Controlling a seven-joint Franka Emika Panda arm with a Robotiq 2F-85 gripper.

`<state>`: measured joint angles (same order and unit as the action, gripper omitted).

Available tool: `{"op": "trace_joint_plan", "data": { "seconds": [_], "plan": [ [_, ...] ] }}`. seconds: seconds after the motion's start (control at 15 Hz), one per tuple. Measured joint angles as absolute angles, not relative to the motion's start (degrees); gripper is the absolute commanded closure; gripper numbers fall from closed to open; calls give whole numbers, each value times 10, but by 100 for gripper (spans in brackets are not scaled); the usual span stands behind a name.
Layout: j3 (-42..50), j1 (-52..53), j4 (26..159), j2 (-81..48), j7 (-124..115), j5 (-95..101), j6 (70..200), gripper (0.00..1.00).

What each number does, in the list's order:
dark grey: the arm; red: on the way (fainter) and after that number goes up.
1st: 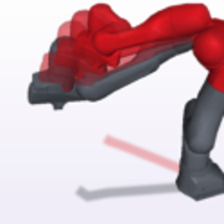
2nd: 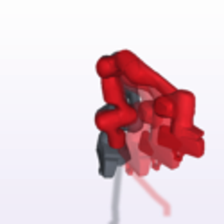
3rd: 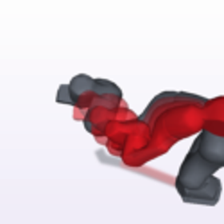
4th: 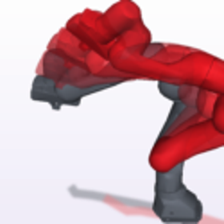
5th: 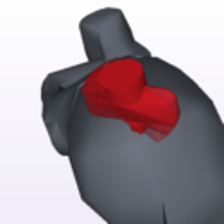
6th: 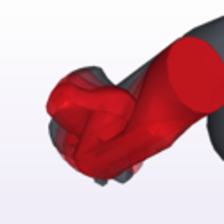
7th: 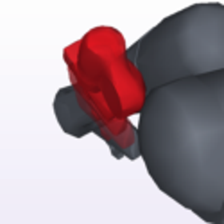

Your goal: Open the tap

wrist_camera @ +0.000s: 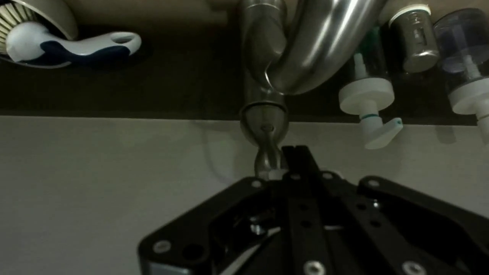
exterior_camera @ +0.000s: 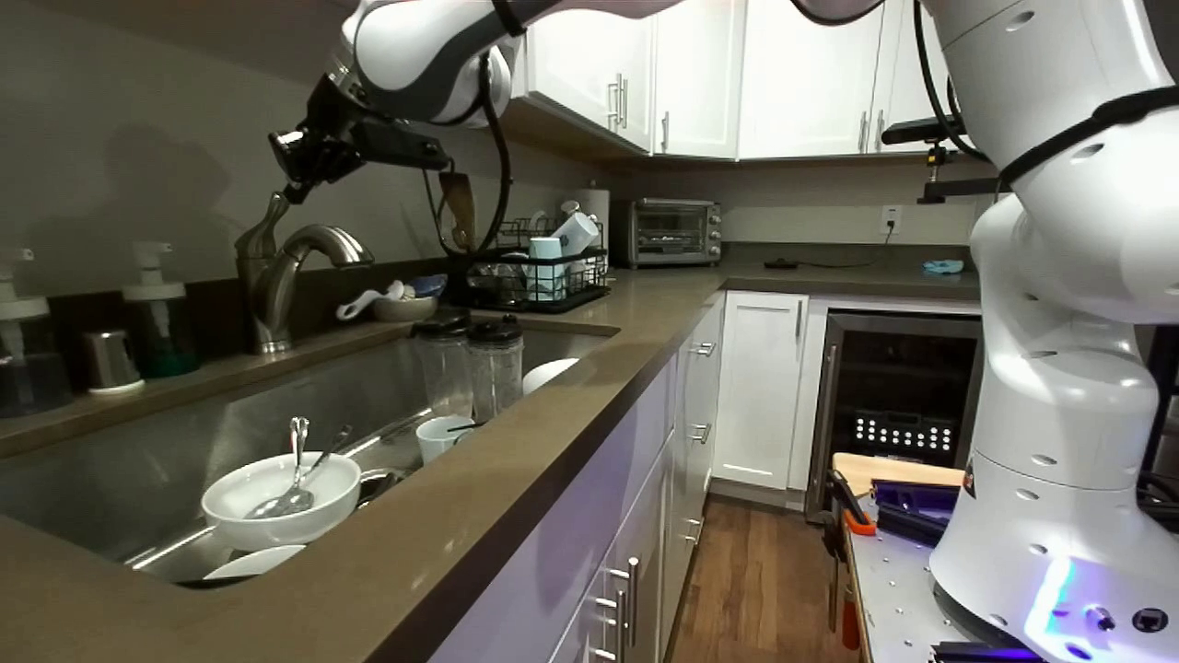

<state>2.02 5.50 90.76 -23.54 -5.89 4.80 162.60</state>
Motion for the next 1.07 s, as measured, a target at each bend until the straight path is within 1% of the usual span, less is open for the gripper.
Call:
{"op": "trace_joint_plan", "data": {
  "seconds": [0.53, 1.07],
  "plan": [
    [18, 45, 806, -298, -59, 45, 1536, 98],
    [10, 38, 754, -340, -59, 26, 1525, 98]
  ]
}}
